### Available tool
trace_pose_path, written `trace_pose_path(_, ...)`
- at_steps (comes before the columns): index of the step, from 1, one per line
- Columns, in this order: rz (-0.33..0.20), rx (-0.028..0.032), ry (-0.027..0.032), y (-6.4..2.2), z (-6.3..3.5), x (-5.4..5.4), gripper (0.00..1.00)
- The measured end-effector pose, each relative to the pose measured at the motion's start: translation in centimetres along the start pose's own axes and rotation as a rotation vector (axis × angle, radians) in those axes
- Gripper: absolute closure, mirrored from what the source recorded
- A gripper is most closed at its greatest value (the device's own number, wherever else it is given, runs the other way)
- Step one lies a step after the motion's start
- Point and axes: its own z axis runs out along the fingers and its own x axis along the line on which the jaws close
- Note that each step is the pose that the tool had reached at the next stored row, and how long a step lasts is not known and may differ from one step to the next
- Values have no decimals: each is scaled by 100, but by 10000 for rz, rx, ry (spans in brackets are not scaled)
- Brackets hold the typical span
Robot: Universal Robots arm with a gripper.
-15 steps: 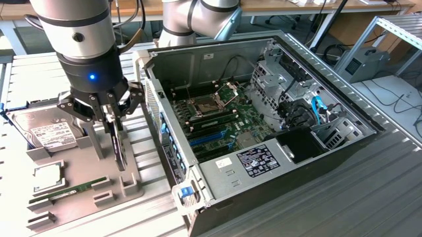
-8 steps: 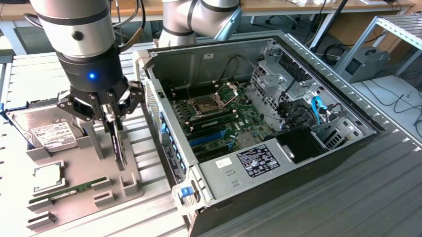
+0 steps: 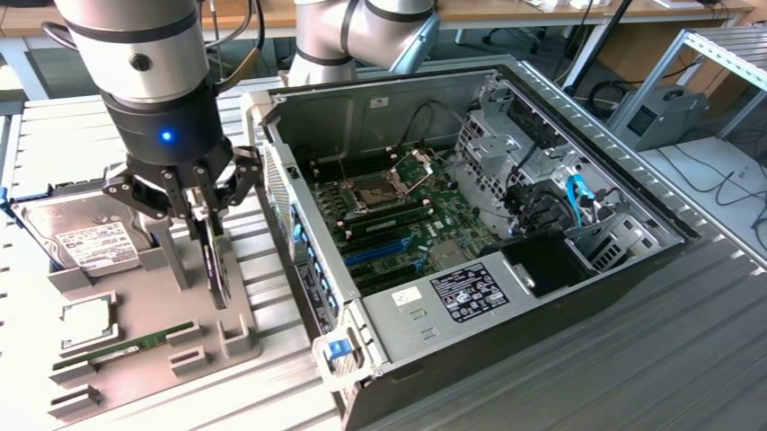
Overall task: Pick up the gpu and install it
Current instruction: 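Pick up the gpu and move the gpu toward the slot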
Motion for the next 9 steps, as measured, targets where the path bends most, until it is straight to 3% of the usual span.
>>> trace_pose_path(9,0,1,1,0,-25,-2,73)
